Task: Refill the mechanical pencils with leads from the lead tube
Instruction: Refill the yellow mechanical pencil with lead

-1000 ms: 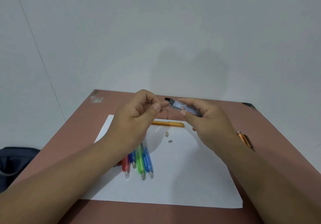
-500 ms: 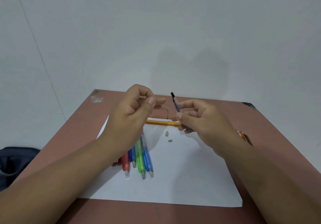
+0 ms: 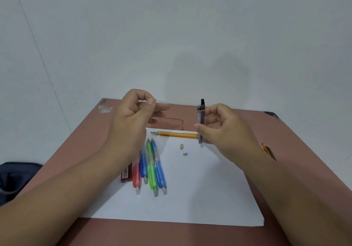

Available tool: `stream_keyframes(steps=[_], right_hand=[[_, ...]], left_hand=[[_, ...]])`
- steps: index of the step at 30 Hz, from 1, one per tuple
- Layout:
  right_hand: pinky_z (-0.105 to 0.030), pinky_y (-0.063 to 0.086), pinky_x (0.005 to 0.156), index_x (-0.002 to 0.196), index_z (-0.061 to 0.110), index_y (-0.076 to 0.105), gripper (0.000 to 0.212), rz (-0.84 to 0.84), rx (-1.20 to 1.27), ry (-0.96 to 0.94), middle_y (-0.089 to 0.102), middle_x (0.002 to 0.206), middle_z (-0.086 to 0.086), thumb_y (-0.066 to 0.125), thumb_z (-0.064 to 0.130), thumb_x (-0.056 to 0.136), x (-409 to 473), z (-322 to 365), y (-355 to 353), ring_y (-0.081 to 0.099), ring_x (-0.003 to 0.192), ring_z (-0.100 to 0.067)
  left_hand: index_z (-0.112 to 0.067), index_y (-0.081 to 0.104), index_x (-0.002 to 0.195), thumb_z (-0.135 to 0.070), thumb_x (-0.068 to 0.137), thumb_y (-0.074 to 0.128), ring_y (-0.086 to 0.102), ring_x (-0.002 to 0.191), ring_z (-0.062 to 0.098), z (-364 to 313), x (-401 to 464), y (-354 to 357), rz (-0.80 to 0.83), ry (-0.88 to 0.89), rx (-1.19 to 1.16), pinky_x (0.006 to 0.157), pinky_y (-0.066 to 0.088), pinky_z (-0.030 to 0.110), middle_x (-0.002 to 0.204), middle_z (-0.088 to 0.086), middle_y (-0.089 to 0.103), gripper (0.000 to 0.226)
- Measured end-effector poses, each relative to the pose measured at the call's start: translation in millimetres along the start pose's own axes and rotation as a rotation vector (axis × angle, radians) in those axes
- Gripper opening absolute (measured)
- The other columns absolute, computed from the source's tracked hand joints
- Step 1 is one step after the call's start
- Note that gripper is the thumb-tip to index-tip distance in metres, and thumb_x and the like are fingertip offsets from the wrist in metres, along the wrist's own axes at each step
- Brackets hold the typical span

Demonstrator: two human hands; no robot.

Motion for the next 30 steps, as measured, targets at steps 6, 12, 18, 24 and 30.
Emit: stream_keyframes(steps=[6, 12, 18, 24, 30], right_hand=[[-0.028, 0.059, 0.074, 0.129, 0.041, 0.054, 0.051, -0.029, -0.046, -0.058, 0.072, 0.085, 0.011, 0.075, 0.018, 0.089, -3.0, 6.0, -5.2, 0.071, 0.071, -0.005], [-0.049, 0.062, 0.079, 0.117, 0.05, 0.055, 0.053, 0.034, 0.018, -0.037, 0.071, 0.082, 0.004, 0.075, 0.012, 0.088, -0.7, 4.2, -3.3, 0.073, 0.071, -0.018], [-0.048, 0.063, 0.076, 0.108, 0.051, 0.058, 0.046, 0.143, 0.073, -0.06, 0.068, 0.086, -0.006, 0.074, 0.013, 0.09, -4.8, 8.5, -3.6, 0.073, 0.079, -0.028], [-0.039, 0.061, 0.08, 0.108, 0.054, 0.061, 0.044, 0.42, -0.216, -0.105, 0.071, 0.092, 0.01, 0.072, 0.017, 0.087, -12.8, 10.8, -1.4, 0.072, 0.076, -0.012], [-0.009, 0.041, 0.059, 0.095, 0.046, 0.071, 0.02, 0.395, -0.624, -0.158, 0.062, 0.091, 0.026, 0.068, 0.028, 0.089, -8.7, 1.1, -6.2, 0.059, 0.082, 0.006]], left_hand=[[-0.006, 0.057, 0.101, -0.015, 0.104, 0.049, 0.073, 0.091, 0.017, 0.5, 0.1, 0.5, -0.015, -0.009, 0.029, 0.085, 0.058, 0.038, 0.094, -0.001, 0.078, 0.013], [-0.012, 0.061, 0.101, -0.023, 0.104, 0.051, 0.073, 0.086, 0.01, 0.4, 1.2, -1.9, -0.057, -0.014, 0.085, 0.077, 0.057, 0.026, 0.093, -0.007, 0.078, 0.015], [-0.017, 0.064, 0.102, -0.028, 0.103, 0.054, 0.072, 0.082, 0.005, 2.1, 4.2, -4.6, -0.092, -0.013, 0.136, 0.071, 0.057, 0.018, 0.092, -0.011, 0.077, 0.015], [-0.021, 0.065, 0.102, -0.029, 0.101, 0.056, 0.071, 0.084, 0.0, 3.3, 6.6, -5.8, -0.095, 0.005, 0.192, 0.075, 0.057, 0.023, 0.091, -0.015, 0.076, 0.012], [-0.028, 0.068, 0.096, -0.029, 0.098, 0.061, 0.069, 0.091, 0.004, 5.4, 5.2, -0.4, -0.007, 0.049, 0.233, 0.086, 0.057, 0.032, 0.092, -0.015, 0.075, 0.007]])
Point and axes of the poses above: each hand's wrist, its own x-axis towards the middle knuckle, its own y-axis out of the palm, z = x × y, the point moved 5 cm from there along x, towards the middle knuckle
